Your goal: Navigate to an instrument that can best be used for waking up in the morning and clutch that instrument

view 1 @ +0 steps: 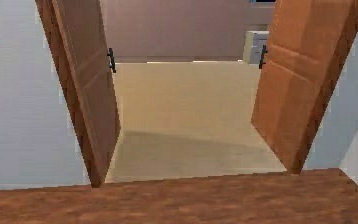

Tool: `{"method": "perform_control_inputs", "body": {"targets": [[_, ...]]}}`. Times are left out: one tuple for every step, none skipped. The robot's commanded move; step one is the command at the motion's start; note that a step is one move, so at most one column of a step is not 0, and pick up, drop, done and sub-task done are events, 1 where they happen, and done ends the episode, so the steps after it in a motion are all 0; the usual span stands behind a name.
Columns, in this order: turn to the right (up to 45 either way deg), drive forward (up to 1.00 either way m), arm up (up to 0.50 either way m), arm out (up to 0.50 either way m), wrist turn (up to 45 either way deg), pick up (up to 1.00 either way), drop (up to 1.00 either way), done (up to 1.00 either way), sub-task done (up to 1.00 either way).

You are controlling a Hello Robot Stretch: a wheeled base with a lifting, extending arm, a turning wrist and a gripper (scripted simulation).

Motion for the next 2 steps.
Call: {"method": "perform_control_inputs", "body": {"targets": [[0.0,1.00,0.00,0.00,0.0,0.00,0.00,0.00,0.00],[-6.0,0.00,0.00,0.00,0.0,0.00,0.00,0.00,0.00]]}}
